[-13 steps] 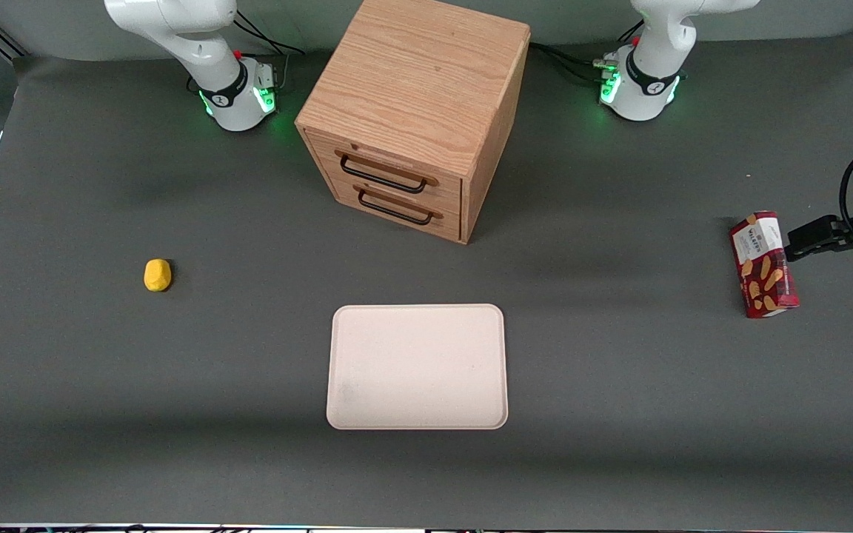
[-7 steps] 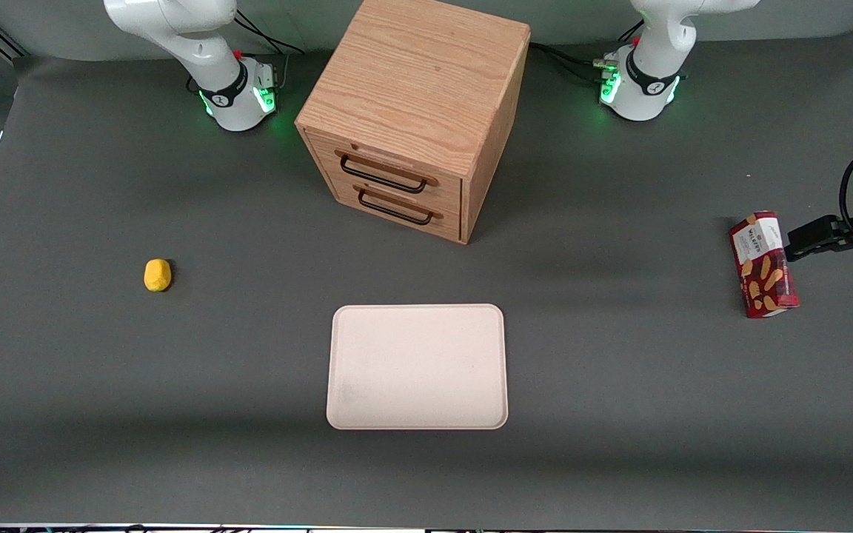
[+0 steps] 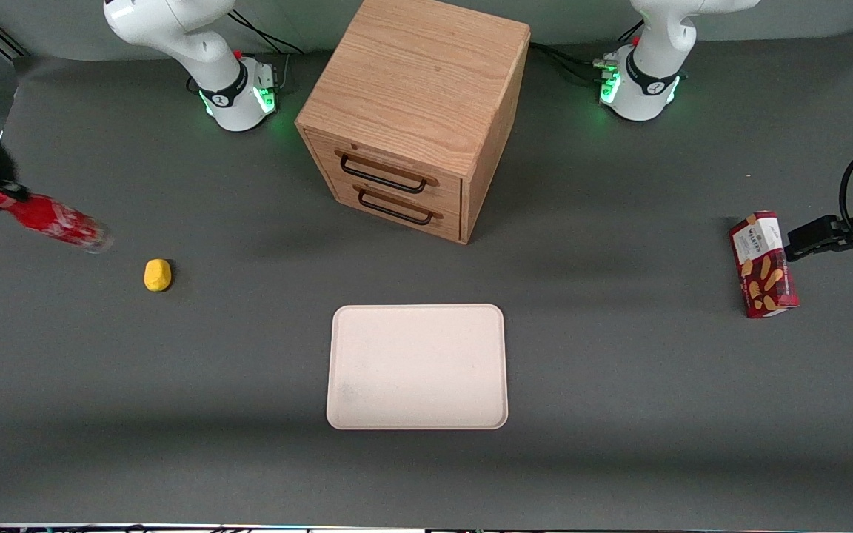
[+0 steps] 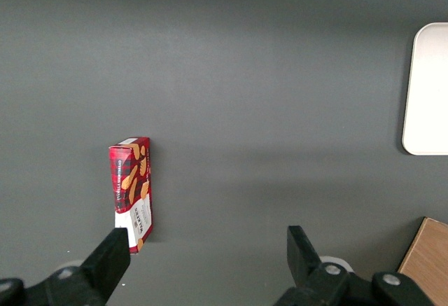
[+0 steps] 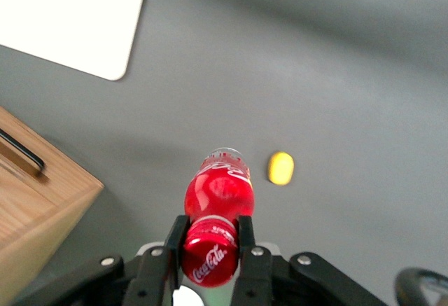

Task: Place coke bottle on tray
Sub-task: 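Carry the bottle with the right gripper over the white tray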

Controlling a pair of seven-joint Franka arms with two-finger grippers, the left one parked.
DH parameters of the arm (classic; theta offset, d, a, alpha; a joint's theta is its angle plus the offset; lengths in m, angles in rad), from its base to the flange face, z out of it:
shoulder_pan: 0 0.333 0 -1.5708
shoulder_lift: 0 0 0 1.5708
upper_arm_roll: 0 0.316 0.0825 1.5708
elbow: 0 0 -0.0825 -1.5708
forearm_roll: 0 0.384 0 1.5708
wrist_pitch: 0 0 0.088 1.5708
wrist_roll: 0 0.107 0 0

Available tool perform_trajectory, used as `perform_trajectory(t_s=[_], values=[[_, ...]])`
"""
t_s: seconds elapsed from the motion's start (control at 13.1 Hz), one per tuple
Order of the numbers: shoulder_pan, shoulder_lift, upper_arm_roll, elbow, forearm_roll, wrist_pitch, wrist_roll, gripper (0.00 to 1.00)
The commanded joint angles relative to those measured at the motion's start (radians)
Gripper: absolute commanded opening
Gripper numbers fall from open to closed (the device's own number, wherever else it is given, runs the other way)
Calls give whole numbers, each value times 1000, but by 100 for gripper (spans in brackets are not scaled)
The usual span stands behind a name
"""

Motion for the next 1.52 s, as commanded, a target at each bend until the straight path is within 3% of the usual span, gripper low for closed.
perform_trajectory(t_s=[0.0, 0.3, 0.61, 1.07, 1.45], values=[[6, 170, 106, 214, 46, -46, 215, 0], [5, 343, 307, 374, 69, 3, 581, 0], [8, 406, 442, 390, 63, 113, 851, 0], [-1, 488, 447, 388, 49, 173, 854, 0], [-3, 610, 441, 387, -31, 325, 854, 0]])
